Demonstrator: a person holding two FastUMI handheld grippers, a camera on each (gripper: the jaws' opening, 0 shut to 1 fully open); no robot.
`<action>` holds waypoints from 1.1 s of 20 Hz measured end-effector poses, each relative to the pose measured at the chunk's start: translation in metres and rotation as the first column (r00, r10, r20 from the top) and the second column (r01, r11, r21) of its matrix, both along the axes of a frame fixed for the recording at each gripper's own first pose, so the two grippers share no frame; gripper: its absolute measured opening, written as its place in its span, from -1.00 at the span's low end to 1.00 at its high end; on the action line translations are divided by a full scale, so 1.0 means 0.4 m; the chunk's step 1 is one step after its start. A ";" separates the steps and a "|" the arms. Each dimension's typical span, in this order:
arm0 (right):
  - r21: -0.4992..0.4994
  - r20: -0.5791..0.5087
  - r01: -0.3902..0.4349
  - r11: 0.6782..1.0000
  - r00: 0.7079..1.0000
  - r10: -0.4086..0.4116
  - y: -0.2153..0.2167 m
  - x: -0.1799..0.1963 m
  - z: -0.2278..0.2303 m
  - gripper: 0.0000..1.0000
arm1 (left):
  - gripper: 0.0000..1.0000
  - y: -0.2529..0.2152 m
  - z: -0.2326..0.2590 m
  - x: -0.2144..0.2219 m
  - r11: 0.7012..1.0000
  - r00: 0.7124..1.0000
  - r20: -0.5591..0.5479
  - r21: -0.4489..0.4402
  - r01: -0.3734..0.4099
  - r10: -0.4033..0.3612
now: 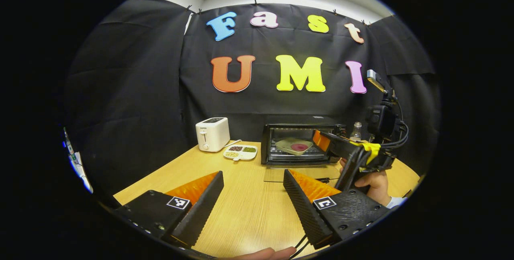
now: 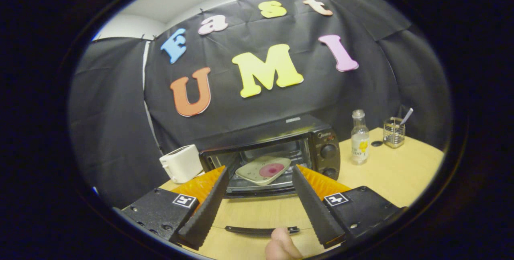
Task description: Open the electric oven with the left hand, put the food in, and close the electric oven.
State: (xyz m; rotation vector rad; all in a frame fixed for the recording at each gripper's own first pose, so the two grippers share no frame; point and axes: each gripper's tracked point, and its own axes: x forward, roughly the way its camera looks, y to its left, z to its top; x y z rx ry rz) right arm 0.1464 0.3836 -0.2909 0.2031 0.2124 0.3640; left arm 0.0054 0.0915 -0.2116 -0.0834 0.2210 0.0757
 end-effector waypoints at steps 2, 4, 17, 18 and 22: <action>-0.039 0.050 -0.017 0.999 0.999 0.019 -0.041 -0.046 0.041 0.90 | 0.91 -0.003 0.001 0.001 1.000 1.000 0.004 0.013 -0.009 0.009; -0.074 0.101 -0.029 0.997 0.994 0.037 -0.083 -0.089 0.086 0.90 | 0.91 -0.027 -0.006 0.014 0.999 1.000 0.000 0.034 0.005 -0.005; -0.077 0.212 -0.005 0.997 0.977 0.021 -0.413 -0.270 0.416 0.92 | 0.94 -0.265 -0.180 0.191 0.976 0.970 -0.113 -0.008 0.216 -0.216; -0.075 0.234 0.015 0.997 0.972 0.002 -0.444 -0.271 0.442 0.92 | 0.94 -0.283 -0.202 0.204 0.971 0.963 -0.131 0.001 0.239 -0.237; -0.063 0.288 0.096 0.993 0.955 -0.074 -0.577 -0.298 0.521 1.00 | 0.94 -0.333 -0.280 0.259 0.962 0.942 -0.203 -0.007 0.272 -0.267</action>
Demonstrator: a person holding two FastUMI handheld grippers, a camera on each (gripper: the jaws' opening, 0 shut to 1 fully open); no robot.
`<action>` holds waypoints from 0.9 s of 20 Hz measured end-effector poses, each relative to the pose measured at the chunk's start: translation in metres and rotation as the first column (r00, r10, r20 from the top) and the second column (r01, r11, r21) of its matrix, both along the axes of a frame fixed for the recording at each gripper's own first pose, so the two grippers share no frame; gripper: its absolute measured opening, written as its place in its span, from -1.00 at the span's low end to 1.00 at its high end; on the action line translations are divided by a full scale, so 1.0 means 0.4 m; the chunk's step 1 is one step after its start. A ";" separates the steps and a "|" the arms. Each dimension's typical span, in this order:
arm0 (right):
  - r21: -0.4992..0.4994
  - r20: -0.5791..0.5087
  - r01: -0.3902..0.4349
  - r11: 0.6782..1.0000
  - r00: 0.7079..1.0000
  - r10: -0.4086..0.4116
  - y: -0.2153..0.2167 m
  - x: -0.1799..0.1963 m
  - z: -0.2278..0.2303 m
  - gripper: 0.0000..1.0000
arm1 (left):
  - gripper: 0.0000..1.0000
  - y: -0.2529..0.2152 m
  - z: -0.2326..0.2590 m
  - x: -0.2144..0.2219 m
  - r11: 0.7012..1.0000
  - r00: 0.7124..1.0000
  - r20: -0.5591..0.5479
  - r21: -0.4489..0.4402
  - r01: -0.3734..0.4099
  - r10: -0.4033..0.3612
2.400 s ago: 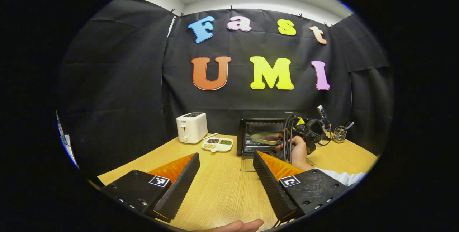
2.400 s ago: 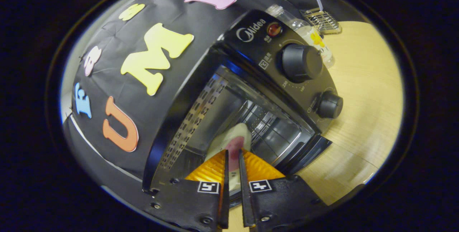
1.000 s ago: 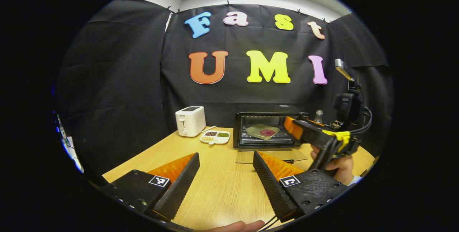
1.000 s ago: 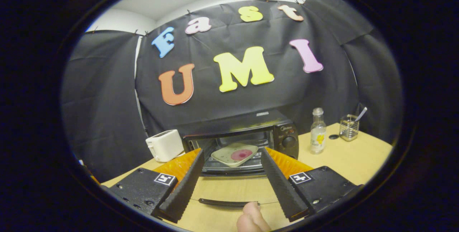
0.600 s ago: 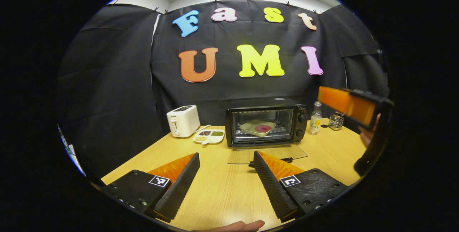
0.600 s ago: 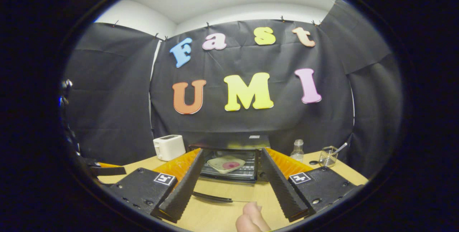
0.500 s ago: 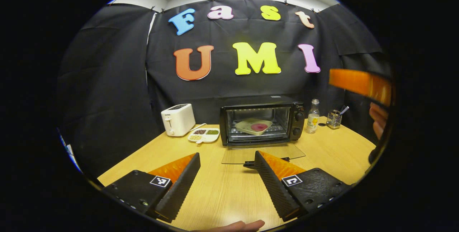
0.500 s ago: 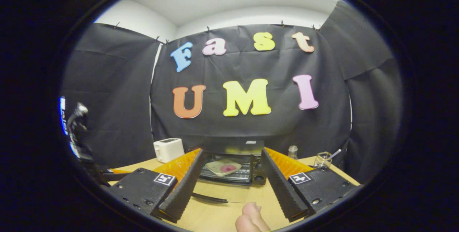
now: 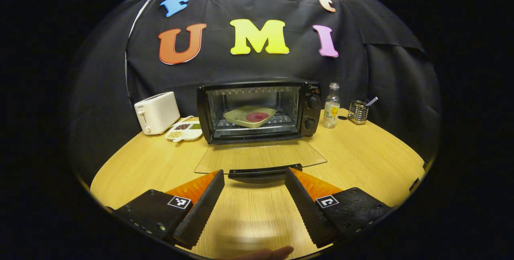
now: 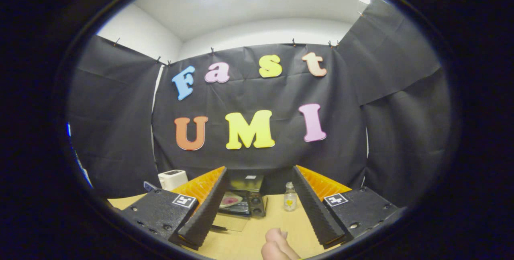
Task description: Open the electric oven with the left hand, put the food in, and close the electric oven.
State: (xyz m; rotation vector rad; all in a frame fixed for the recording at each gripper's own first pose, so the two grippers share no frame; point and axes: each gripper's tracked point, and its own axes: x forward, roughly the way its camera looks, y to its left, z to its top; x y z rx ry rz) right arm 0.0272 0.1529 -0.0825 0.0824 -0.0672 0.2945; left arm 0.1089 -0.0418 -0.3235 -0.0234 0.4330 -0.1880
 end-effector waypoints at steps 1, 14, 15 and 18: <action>0.005 0.006 0.008 1.000 1.000 -0.008 -0.024 -0.007 0.015 1.00 | 0.94 -0.014 -0.021 0.012 1.000 1.000 -0.021 -0.003 0.011 -0.011; -0.001 0.067 0.149 0.989 0.987 -0.149 -0.254 -0.041 0.043 1.00 | 0.94 -0.051 -0.160 0.063 0.999 0.979 -0.203 0.049 -0.008 0.017; -0.005 0.057 0.143 0.990 0.988 -0.143 -0.259 -0.041 0.038 0.92 | 0.96 -0.049 -0.158 0.063 0.999 0.976 -0.216 0.041 -0.012 0.020; -0.021 0.044 0.144 0.989 0.989 -0.143 -0.278 -0.039 0.026 0.92 | 0.96 -0.048 -0.154 0.069 0.999 0.971 -0.239 0.023 -0.022 0.027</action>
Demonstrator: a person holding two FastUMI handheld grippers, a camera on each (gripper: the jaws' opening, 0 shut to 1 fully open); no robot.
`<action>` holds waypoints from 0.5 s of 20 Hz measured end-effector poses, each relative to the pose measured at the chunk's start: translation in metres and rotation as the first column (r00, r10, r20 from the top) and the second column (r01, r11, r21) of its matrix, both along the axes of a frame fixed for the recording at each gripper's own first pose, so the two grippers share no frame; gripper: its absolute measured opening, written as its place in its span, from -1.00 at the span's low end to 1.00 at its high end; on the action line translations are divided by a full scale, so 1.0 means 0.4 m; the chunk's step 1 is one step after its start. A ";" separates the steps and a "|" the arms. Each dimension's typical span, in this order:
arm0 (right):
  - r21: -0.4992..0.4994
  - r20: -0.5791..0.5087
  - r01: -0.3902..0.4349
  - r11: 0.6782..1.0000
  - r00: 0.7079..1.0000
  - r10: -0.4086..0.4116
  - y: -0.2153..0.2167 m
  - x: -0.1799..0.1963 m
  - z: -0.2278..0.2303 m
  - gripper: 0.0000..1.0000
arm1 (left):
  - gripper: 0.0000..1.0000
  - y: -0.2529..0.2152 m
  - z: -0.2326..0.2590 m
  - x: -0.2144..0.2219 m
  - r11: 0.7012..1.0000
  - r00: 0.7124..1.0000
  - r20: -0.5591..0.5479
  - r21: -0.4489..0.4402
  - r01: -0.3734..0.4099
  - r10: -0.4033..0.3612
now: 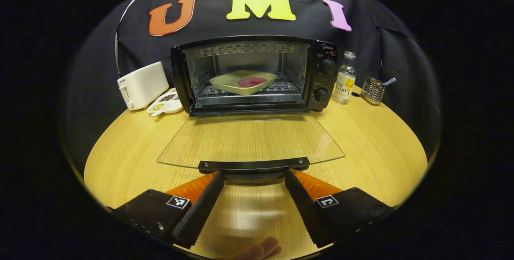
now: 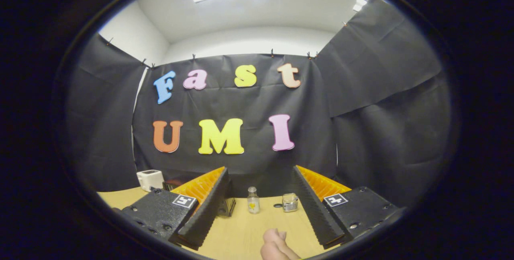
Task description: Open the electric oven with the left hand, put the food in, and close the electric oven.
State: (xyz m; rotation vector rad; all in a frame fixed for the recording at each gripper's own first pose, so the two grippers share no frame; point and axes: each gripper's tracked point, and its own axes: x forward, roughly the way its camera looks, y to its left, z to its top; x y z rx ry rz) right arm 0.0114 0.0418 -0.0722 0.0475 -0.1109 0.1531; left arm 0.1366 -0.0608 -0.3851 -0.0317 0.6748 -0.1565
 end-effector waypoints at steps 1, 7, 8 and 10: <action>-0.006 -0.001 0.001 1.000 1.000 -0.001 -0.003 -0.006 0.003 0.92 | 0.96 0.002 0.008 0.002 1.000 1.000 -0.001 0.003 0.001 -0.001; -0.026 -0.033 -0.015 1.000 0.999 0.014 0.005 -0.027 -0.008 0.92 | 0.96 0.008 0.078 0.020 1.000 0.999 0.039 0.000 -0.003 0.003; -0.026 -0.038 -0.022 0.999 0.999 0.021 0.014 -0.026 -0.007 0.92 | 0.96 0.009 0.089 0.027 1.000 0.999 0.047 0.000 -0.003 0.003; -0.030 -0.048 -0.017 0.999 0.999 0.016 0.010 -0.023 -0.010 0.92 | 0.96 0.011 0.109 0.034 1.000 0.998 0.062 -0.003 -0.004 0.004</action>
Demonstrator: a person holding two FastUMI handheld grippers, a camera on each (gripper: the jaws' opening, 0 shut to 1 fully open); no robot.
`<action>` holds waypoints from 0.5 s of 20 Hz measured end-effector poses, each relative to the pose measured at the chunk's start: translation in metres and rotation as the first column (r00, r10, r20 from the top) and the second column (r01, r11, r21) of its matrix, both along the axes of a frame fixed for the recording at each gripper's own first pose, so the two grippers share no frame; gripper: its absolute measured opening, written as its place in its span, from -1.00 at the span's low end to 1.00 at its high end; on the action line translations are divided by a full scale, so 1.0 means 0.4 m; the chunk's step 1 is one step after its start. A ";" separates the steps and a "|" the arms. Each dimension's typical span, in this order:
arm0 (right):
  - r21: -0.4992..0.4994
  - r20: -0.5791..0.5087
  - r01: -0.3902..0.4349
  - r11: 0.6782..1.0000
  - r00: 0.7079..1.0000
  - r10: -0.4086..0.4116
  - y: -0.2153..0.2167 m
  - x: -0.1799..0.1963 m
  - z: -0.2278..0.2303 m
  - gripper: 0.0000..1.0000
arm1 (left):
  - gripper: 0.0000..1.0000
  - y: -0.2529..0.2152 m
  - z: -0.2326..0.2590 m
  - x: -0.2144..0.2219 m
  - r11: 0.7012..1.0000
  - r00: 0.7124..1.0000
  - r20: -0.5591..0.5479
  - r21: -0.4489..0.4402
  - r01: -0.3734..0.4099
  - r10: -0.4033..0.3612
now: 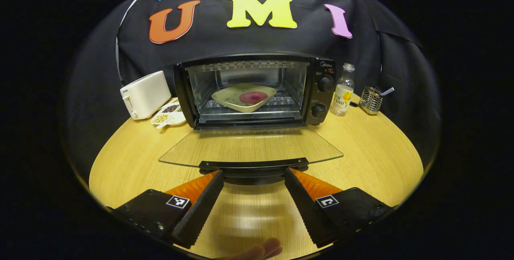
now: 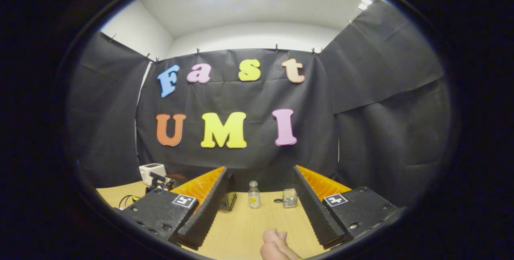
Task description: Open the electric oven with the left hand, put the food in, and close the electric oven.
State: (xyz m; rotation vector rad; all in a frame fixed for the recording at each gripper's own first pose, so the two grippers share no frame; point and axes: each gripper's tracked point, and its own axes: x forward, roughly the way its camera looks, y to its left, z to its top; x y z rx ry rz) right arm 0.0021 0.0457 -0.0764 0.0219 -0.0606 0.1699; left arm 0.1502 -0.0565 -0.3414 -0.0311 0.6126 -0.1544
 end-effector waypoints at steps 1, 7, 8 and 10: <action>-0.001 -0.001 0.003 1.000 1.000 -0.003 -0.001 -0.001 0.001 0.92 | 0.96 0.002 0.007 0.004 1.000 1.000 0.003 0.001 0.002 -0.002; 0.002 -0.019 0.023 1.000 1.000 -0.023 -0.011 0.003 -0.006 0.92 | 0.96 0.002 0.030 0.013 1.000 1.000 -0.008 0.004 0.006 -0.006; 0.002 -0.028 0.027 1.000 0.999 -0.027 -0.012 0.002 -0.010 0.92 | 0.96 0.003 0.037 0.017 1.000 1.000 0.001 0.004 0.005 -0.005; 0.008 -0.048 0.028 1.000 0.998 -0.028 -0.014 0.002 -0.018 0.92 | 0.95 0.004 0.054 0.024 1.000 1.000 0.012 -0.002 0.000 0.000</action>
